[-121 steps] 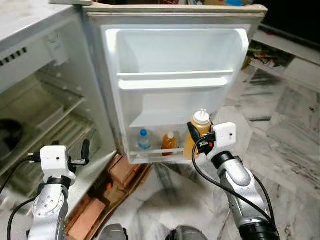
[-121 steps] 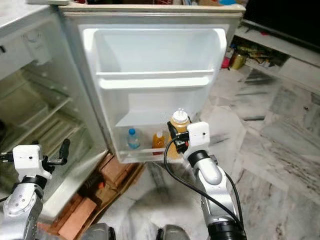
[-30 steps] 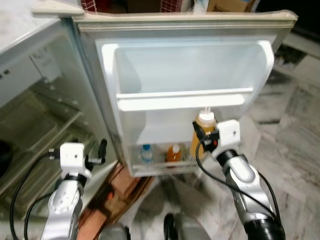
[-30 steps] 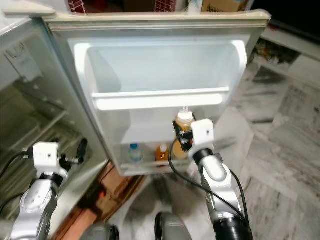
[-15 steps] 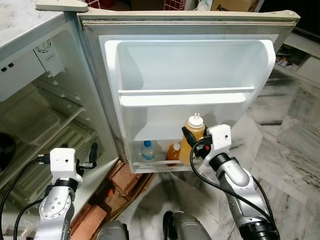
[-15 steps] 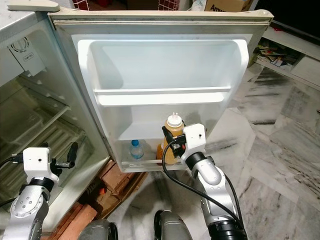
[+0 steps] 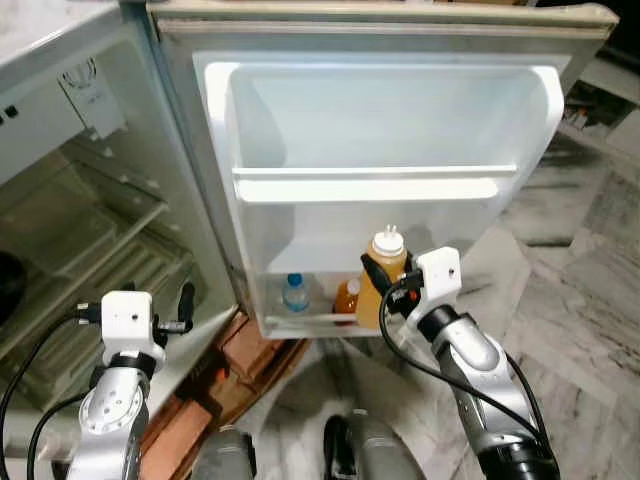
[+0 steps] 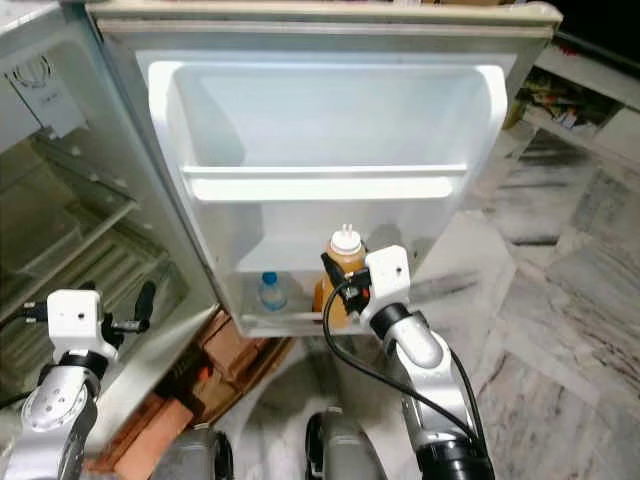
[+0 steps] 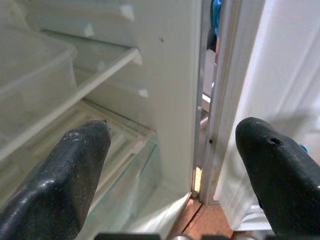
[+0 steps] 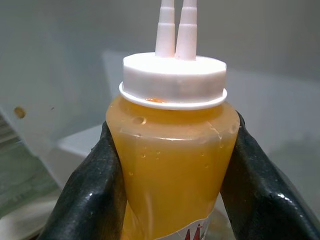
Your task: Restocking fridge
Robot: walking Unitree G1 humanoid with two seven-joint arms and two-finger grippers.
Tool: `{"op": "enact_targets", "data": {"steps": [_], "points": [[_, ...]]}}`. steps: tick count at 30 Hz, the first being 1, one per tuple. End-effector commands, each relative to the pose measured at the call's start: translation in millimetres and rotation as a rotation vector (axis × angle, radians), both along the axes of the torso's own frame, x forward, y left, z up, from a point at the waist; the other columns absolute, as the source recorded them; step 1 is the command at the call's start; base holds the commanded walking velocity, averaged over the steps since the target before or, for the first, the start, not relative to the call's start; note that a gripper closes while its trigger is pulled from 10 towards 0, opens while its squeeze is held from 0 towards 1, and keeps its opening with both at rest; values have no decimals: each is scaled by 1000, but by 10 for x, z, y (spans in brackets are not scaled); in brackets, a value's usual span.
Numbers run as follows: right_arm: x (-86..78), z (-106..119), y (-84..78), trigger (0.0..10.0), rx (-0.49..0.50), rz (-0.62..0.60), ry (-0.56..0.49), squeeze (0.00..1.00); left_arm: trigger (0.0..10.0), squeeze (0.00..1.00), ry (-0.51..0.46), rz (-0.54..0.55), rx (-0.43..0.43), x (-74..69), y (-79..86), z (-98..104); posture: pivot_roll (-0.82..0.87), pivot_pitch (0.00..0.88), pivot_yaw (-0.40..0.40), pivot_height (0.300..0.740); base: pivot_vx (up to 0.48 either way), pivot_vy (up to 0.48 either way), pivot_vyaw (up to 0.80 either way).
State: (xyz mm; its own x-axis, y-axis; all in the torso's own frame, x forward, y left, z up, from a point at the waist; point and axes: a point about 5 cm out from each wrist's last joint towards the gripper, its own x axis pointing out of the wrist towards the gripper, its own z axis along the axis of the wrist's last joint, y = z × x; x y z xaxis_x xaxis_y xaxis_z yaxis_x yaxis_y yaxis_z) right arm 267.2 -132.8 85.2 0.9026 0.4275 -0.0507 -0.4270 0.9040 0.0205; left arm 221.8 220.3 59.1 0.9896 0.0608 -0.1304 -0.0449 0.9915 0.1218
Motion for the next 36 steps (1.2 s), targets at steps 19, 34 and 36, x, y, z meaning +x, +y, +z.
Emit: {"op": "enact_targets", "data": {"steps": [19, 34, 36], "points": [[1, 58, 34, 10000, 9, 25, -24, 0, 10000, 0, 34, 51, 44, -5, 98, -35, 22, 144, -54, 646, 0, 0, 0], [7, 67, 54, 10000, 7, 37, -32, 0, 10000, 0, 16, 73, 53, 37, 162, 6, 19, 144, -55, 572, 0, 0, 0], [9, 69, 57, 10000, 6, 38, -34, 0, 10000, 0, 16, 74, 52, 43, 162, 8, 20, 144, -56, 572, 0, 0, 0]]}}
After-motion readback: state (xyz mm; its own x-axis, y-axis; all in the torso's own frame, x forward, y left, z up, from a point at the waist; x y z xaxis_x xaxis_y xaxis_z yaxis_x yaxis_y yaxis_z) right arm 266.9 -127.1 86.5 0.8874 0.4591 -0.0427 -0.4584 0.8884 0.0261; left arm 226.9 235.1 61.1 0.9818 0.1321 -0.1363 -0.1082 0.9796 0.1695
